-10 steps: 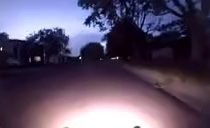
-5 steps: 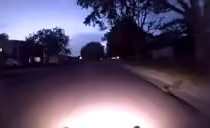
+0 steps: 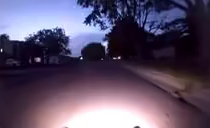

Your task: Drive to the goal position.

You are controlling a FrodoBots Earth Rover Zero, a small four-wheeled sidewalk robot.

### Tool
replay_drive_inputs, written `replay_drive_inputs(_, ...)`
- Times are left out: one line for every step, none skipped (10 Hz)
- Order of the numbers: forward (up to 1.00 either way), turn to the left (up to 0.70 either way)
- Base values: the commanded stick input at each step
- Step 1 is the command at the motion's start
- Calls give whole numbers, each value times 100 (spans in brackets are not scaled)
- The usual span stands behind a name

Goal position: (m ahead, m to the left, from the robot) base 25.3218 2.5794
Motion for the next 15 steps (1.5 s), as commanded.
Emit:
replay_drive_inputs(70,0)
replay_drive_inputs(70,0)
replay_drive_inputs(70,0)
replay_drive_inputs(70,0)
replay_drive_inputs(70,0)
replay_drive_inputs(70,0)
replay_drive_inputs(70,0)
replay_drive_inputs(70,0)
replay_drive_inputs(70,0)
replay_drive_inputs(70,0)
replay_drive_inputs(70,0)
replay_drive_inputs(70,0)
replay_drive_inputs(70,0)
replay_drive_inputs(70,0)
replay_drive_inputs(70,0)
